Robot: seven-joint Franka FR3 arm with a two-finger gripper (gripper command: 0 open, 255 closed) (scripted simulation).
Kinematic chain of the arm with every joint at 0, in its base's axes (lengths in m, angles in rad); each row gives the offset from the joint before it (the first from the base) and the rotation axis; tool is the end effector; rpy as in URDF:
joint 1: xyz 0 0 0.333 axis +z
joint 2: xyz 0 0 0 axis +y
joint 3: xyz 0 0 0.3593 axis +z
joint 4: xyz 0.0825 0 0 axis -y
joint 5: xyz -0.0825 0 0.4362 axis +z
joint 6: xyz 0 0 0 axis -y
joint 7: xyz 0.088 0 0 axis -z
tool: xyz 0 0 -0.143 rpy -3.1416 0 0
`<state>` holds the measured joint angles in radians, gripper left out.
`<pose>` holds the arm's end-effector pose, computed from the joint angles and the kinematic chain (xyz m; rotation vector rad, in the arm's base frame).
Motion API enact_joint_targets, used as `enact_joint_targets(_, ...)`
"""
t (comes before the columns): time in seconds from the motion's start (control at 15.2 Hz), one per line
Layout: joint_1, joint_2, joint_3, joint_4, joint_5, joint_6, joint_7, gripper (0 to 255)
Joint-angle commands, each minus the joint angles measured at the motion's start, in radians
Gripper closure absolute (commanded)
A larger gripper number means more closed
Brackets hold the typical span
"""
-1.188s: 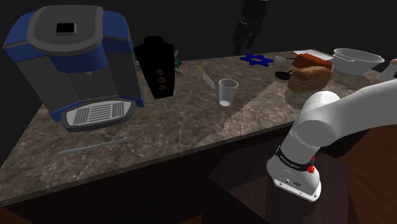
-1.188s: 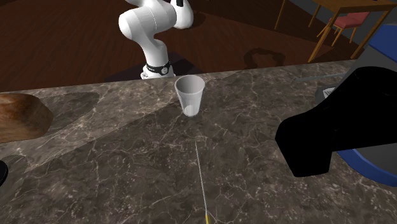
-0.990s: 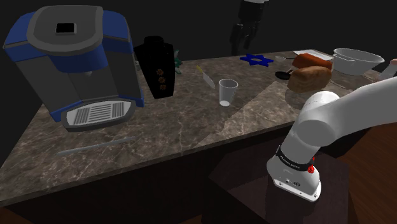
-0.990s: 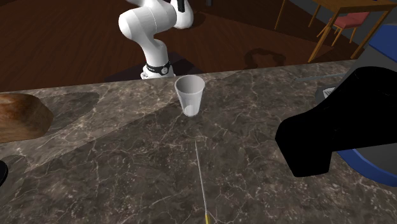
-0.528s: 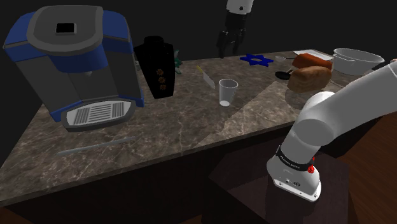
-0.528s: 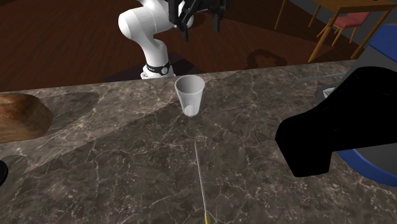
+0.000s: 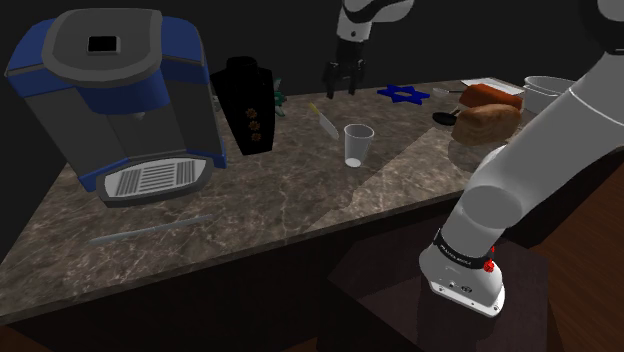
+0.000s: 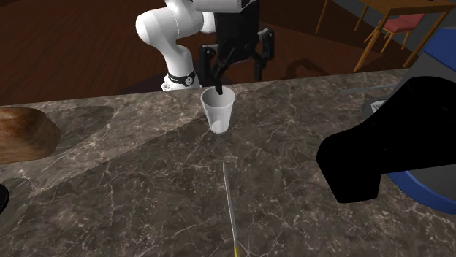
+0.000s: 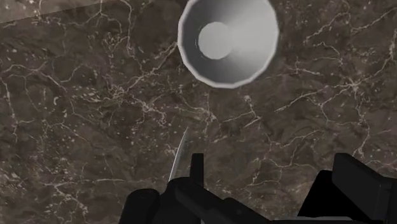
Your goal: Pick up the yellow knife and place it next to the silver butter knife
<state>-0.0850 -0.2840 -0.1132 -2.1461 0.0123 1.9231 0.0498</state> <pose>0.5064 -0.1039 0.5165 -3.0773 0.3841 -0.0964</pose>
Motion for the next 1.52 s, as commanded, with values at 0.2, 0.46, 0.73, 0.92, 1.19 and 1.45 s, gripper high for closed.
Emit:
enact_joint_targets(0.2,-0.023,0.174,-0.045,0.095,0.043,0.068,-0.018,0)
enact_joint_targets(0.46,-0.044,0.320,-0.071,0.192,0.091,0.103,-0.033,0)
enact_joint_targets(0.73,-0.072,0.469,-0.089,0.307,0.147,0.121,-0.048,0)
enact_joint_targets(0.92,-0.099,0.583,-0.097,0.406,0.190,0.123,-0.055,0)
enact_joint_targets(1.19,-0.144,0.739,-0.099,0.559,0.244,0.110,-0.058,0)
enact_joint_targets(1.45,-0.159,0.801,-0.095,0.602,0.263,0.123,-0.058,0)
